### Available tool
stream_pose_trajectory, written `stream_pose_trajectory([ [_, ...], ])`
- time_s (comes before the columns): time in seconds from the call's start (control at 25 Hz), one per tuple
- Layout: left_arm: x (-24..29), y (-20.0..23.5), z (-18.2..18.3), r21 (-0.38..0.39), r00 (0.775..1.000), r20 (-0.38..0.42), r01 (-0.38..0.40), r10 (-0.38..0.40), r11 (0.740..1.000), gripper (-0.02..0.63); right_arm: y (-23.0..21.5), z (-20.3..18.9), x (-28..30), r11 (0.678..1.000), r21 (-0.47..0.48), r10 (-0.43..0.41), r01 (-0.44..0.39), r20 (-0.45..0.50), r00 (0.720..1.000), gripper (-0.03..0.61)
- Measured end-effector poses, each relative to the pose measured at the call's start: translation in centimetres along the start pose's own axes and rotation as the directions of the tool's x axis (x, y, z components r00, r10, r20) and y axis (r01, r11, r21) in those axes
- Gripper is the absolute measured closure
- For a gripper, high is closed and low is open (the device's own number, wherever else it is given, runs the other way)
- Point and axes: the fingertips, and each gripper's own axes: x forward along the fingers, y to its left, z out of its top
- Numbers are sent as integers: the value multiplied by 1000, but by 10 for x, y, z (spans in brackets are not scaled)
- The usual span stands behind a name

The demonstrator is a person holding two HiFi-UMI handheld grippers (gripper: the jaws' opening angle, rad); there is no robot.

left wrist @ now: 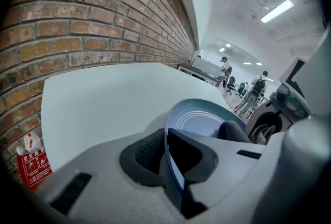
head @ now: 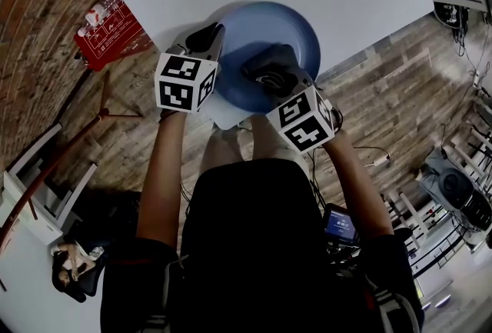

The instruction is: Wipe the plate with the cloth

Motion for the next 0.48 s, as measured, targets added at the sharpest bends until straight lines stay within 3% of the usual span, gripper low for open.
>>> stream_pose_trajectory([
  [0.48,0,0,0,3,1000,0,-2,2,1000,580,26,6,8,998,40,44,-45,27,999,528],
])
